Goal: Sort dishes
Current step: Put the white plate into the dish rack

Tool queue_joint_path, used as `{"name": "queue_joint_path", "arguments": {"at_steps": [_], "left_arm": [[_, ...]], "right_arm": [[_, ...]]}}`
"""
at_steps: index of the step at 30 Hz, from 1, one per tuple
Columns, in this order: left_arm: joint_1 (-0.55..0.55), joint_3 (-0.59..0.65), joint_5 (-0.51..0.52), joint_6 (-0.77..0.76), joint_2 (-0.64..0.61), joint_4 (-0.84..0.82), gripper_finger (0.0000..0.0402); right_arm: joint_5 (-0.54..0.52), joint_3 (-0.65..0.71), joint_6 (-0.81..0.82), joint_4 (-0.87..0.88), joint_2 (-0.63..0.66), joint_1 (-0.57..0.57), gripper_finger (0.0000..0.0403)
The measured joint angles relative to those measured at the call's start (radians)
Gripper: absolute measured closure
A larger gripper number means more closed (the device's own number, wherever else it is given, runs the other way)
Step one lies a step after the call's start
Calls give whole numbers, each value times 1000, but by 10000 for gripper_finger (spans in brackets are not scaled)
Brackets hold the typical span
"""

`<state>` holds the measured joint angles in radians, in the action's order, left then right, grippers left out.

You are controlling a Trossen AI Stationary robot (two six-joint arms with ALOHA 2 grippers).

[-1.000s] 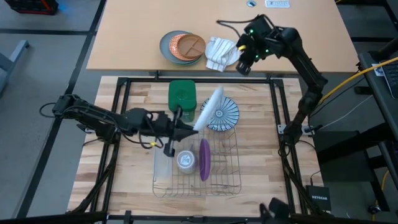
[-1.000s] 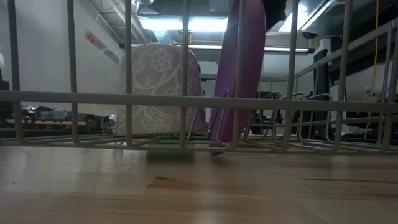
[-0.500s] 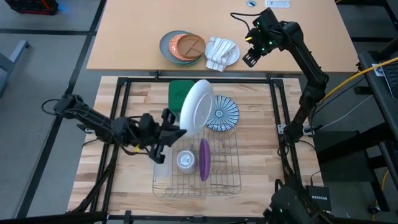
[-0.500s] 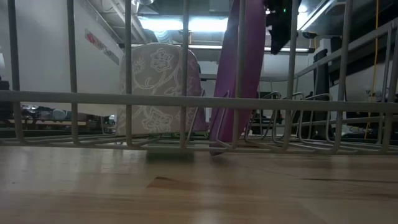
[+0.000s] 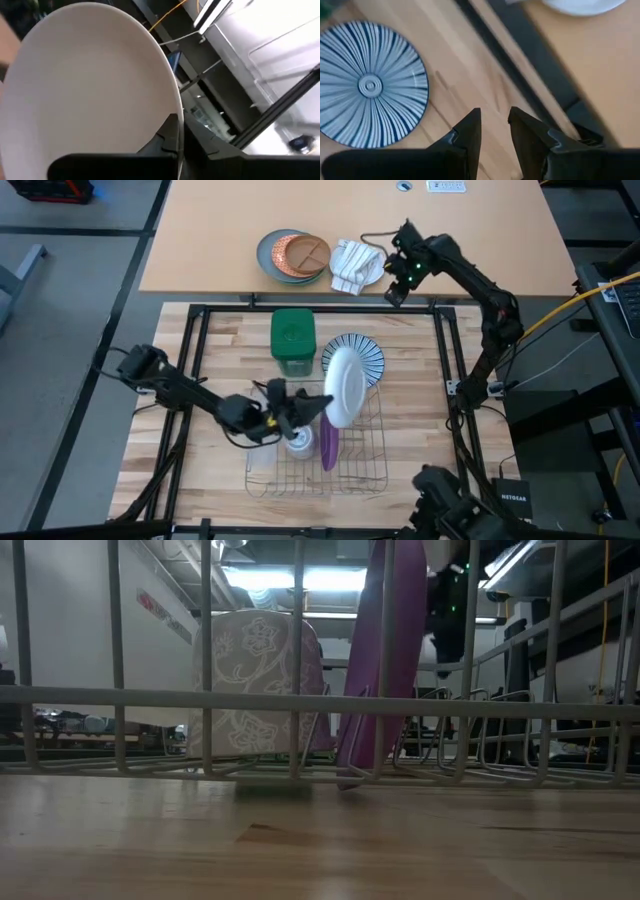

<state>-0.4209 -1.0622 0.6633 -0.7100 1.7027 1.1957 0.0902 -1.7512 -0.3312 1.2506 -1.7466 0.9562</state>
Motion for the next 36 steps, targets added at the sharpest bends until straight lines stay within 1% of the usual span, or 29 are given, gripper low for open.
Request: {"name": "queue_joint_path", "arguments": {"at_steps": [2, 4, 6, 10, 12, 14, 18, 23, 32, 36], "left_arm": [[-11, -47, 5, -48, 34, -23, 401], [-26, -98, 26, -80, 55, -83, 401], [-49, -145, 89, -107, 59, -192, 401], [-101, -243, 263, -214, 59, -466, 401], [-117, -281, 316, -282, 59, -588, 401], [-123, -305, 346, -339, 59, -670, 401], [-114, -312, 353, -438, 59, -742, 401], [-102, -312, 353, -572, 60, -846, 401], [-96, -312, 307, -801, 142, -850, 401], [-94, -312, 302, -833, 149, -878, 401]], "right_arm": [[0, 50, -11, -19, 0, 0, 297], [0, 94, -15, -38, 0, 0, 297], [0, 137, -18, -52, 0, 0, 297], [0, 206, -18, -86, 0, 0, 297], [0, 238, -18, -99, 0, 0, 297], [0, 260, -21, -105, 0, 0, 297], [0, 288, -44, -108, 0, 0, 297], [0, 309, -44, -161, 0, 0, 297], [0, 309, -43, -192, 0, 0, 297], [0, 309, -36, -207, 1, 0, 297]]}}
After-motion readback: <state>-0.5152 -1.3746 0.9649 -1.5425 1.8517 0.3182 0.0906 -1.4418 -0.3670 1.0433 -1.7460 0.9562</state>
